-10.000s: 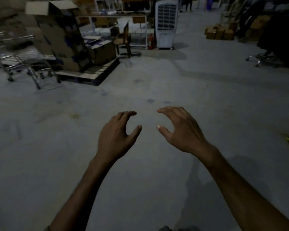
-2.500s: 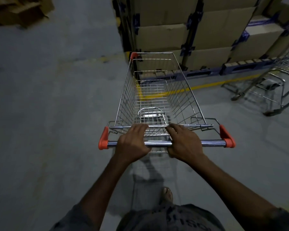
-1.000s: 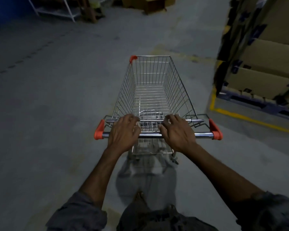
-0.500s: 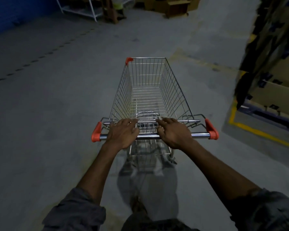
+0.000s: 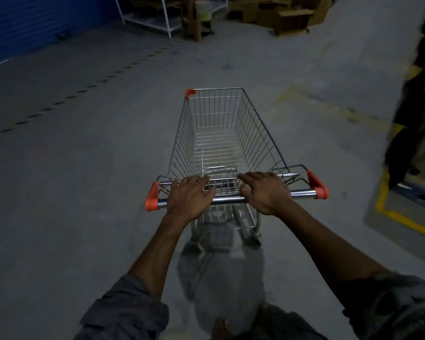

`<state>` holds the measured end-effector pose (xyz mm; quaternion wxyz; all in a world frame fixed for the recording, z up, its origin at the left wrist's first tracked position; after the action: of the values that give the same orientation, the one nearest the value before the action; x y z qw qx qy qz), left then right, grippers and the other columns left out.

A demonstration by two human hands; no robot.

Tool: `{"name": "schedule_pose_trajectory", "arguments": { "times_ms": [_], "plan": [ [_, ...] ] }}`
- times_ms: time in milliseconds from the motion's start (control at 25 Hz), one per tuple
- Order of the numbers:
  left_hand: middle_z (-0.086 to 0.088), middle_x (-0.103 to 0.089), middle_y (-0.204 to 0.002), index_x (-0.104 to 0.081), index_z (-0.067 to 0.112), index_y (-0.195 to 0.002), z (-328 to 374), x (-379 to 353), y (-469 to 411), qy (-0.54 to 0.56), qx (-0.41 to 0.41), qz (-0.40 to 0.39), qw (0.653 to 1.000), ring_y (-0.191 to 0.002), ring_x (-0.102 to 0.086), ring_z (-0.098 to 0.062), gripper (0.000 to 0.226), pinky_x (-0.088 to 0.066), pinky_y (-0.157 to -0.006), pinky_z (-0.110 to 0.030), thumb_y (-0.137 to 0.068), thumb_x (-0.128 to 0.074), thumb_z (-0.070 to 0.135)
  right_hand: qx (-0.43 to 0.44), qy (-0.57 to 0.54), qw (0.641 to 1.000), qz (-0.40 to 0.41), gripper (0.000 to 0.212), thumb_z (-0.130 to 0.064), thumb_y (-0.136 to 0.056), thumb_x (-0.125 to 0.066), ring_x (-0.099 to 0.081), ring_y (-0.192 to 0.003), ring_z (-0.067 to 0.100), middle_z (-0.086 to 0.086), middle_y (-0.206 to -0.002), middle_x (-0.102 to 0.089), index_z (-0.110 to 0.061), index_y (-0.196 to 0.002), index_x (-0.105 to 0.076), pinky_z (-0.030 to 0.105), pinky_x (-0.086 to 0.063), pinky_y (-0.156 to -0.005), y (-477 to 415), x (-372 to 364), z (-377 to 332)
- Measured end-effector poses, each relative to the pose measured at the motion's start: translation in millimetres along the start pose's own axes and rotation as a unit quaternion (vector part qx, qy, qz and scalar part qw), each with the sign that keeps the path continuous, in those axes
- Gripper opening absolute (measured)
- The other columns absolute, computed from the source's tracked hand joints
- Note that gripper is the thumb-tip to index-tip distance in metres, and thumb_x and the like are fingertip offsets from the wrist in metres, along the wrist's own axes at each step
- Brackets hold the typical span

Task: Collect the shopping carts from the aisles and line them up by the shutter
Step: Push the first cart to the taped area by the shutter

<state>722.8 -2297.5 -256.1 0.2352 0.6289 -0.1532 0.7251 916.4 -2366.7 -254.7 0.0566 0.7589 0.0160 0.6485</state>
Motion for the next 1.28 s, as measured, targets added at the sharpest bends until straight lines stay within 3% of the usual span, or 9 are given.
{"name": "schedule_pose_trajectory", "arguments": {
  "times_ms": [160,320,400,520,680,800,920,1080,1280],
  "plan": [
    [-0.002,-0.053,-0.15,-0.049,0.027,-0.15,-36,7,-46,0.002,0.025,0.024,0.999,-0.137,-0.048,-0.024,0.07,-0.033,-0.114,-0.047,-0.095,-0.023,0.063,0.02,-0.017,0.999,-0.043,0.072,-0.071,-0.1,-0.011,-0.031,-0.15,0.025,0.001,-0.164,-0.032,-0.033,-0.159,-0.027,0.047,-0.028,-0.118,-71,6,-4],
    [-0.002,-0.056,-0.148,-0.05,0.027,-0.148,-81,20,-99,0.021,0.042,0.052,0.998,-0.135,-0.051,-0.024,0.08,-0.037,-0.113,-0.048,-0.096,-0.013,0.076,0.079,-0.035,0.994,-0.064,0.086,-0.087,-0.089,-0.02,-0.027,-0.151,0.027,-0.001,-0.166,-0.027,-0.037,-0.16,-0.018,0.052,-0.023,-0.119,-151,15,-21],
    [0.001,-0.054,-0.149,-0.049,0.03,-0.148,-105,25,-126,0.049,0.043,0.059,0.996,-0.136,-0.05,-0.023,0.079,-0.037,-0.112,-0.046,-0.096,-0.016,0.08,0.124,-0.021,0.989,-0.072,0.094,-0.093,-0.083,-0.025,-0.031,-0.149,0.027,0.0,-0.166,-0.029,-0.035,-0.158,-0.025,0.051,-0.026,-0.118,-192,19,-28],
    [0.008,-0.046,-0.155,-0.055,0.037,-0.139,-142,31,-168,0.078,0.044,0.034,0.995,-0.139,-0.045,-0.018,0.075,-0.038,-0.109,-0.044,-0.089,-0.03,0.088,0.17,0.003,0.982,-0.078,0.109,-0.103,-0.07,-0.015,-0.041,-0.139,0.025,0.001,-0.158,-0.04,-0.031,-0.143,-0.05,0.047,-0.038,-0.112,-259,25,-40],
    [0.008,-0.046,-0.155,-0.071,0.033,-0.123,-182,50,-215,0.1,0.041,0.024,0.994,-0.132,-0.051,-0.017,0.082,-0.044,-0.103,-0.04,-0.076,-0.043,0.093,0.201,0.044,0.975,-0.086,0.121,-0.105,-0.063,-0.002,-0.036,-0.144,0.026,0.0,-0.162,-0.034,-0.031,-0.146,-0.048,0.052,-0.036,-0.113,-340,27,-58],
    [0.006,-0.05,-0.153,-0.073,0.026,-0.123,-213,65,-247,0.117,0.051,0.042,0.991,-0.132,-0.052,-0.018,0.079,-0.043,-0.103,-0.036,-0.076,-0.05,0.086,0.209,0.065,0.971,-0.101,0.11,-0.099,-0.071,-0.011,-0.033,-0.146,0.027,0.001,-0.164,-0.031,-0.031,-0.15,-0.046,0.052,-0.031,-0.116,-393,31,-73],
    [0.007,-0.054,-0.149,-0.074,0.026,-0.12,-250,74,-279,0.13,0.062,0.054,0.988,-0.13,-0.053,-0.016,0.084,-0.04,-0.1,-0.027,-0.074,-0.047,0.091,0.215,0.064,0.969,-0.103,0.095,-0.095,-0.079,-0.025,-0.032,-0.146,0.026,-0.001,-0.164,-0.03,-0.034,-0.147,-0.049,0.052,-0.031,-0.116,-448,29,-88],
    [0.005,-0.052,-0.151,-0.078,0.033,-0.11,-296,83,-314,0.125,0.063,0.058,0.989,-0.132,-0.052,-0.019,0.085,-0.045,-0.107,-0.041,-0.074,-0.035,0.097,0.221,0.035,0.969,-0.105,0.085,-0.095,-0.078,-0.031,-0.034,-0.145,0.024,-0.004,-0.162,-0.034,-0.041,-0.139,-0.053,0.052,-0.039,-0.112,-518,23,-110],
    [0.006,-0.045,-0.156,-0.078,0.033,-0.109,-357,96,-356,0.114,0.064,0.034,0.991,-0.137,-0.046,-0.021,0.065,-0.043,-0.108,-0.043,-0.075,-0.055,0.085,0.238,0.006,0.966,-0.103,0.104,-0.102,-0.067,-0.018,-0.032,-0.147,0.025,-0.003,-0.163,-0.033,-0.038,-0.142,-0.052,0.052,-0.038,-0.113,-580,40,-152]
  ]
}}
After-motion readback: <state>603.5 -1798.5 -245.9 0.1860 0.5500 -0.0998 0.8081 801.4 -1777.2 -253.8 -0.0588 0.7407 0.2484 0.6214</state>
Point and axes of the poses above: each hand's wrist, its own y-axis away from the middle knuckle, its own x-axis out of the back of the hand, z = x × y, the point moved 7 cm from there along -y, towards the middle knuckle
